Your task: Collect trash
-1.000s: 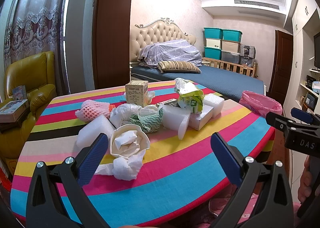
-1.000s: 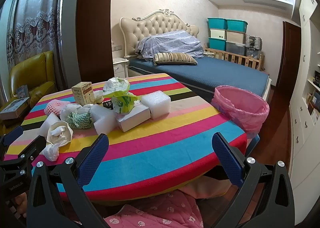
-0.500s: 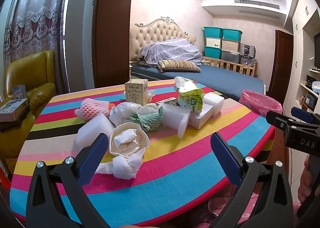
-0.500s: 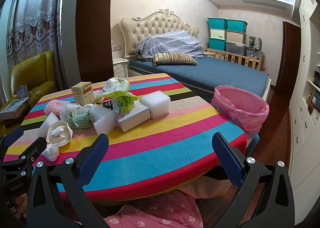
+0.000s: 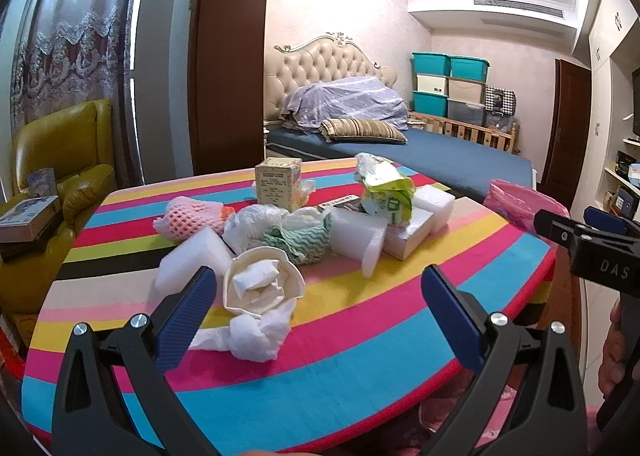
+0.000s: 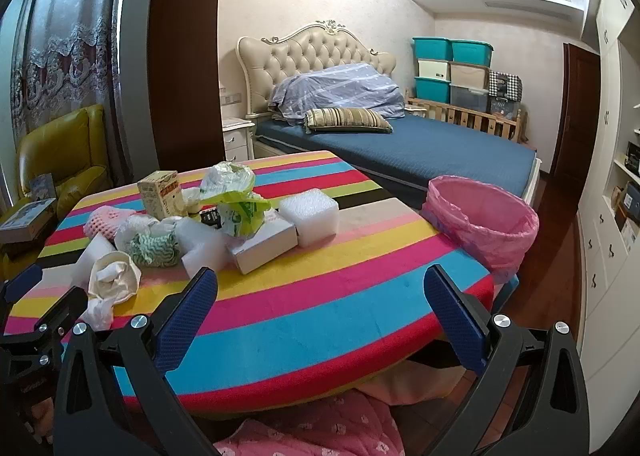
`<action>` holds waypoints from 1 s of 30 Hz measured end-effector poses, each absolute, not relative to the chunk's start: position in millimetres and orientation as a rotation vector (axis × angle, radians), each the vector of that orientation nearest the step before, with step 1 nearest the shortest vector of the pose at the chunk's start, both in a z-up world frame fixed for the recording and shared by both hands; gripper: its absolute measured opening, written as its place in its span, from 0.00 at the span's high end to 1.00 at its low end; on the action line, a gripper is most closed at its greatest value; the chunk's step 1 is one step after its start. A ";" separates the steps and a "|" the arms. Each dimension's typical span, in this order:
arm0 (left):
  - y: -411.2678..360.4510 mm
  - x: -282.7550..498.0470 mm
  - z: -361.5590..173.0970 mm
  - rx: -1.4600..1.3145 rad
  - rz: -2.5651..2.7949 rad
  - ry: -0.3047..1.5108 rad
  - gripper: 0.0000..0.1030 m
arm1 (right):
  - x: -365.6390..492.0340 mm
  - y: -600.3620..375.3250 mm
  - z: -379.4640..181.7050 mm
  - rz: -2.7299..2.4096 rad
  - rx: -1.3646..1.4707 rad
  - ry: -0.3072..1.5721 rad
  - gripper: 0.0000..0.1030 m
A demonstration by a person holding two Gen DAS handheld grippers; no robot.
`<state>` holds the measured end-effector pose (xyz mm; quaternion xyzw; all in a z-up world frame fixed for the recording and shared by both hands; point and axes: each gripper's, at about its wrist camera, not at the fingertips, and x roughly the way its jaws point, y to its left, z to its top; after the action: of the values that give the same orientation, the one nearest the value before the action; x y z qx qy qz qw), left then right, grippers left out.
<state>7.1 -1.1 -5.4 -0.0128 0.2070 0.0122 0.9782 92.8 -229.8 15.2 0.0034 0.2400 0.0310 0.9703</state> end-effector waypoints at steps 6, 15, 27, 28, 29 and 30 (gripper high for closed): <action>2.3 19.2 -0.9 -0.015 0.052 0.408 0.04 | 113.1 -228.5 15.3 0.054 -0.008 0.481 0.06; 5.2 41.6 3.5 -0.013 0.060 0.407 0.04 | 144.2 -229.6 9.6 0.047 -0.004 0.487 0.06; 4.1 51.5 -0.5 -0.024 0.054 0.423 0.04 | 158.9 -234.5 10.2 0.030 0.023 0.470 0.06; 4.6 52.1 -0.8 -0.026 0.056 0.423 0.04 | 159.0 -235.1 9.9 0.029 0.024 0.471 0.06; 4.6 53.1 -1.0 -0.027 0.057 0.423 0.04 | 159.3 -235.4 9.5 0.029 0.025 0.472 0.06; 4.3 53.8 -1.3 -0.026 0.058 0.423 0.04 | 159.7 -236.1 9.0 0.029 0.026 0.474 0.06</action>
<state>53.8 4.3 -1.3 -0.0129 0.2101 0.0286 0.9772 159.7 -236.1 9.0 0.0128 0.2347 0.0143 0.9719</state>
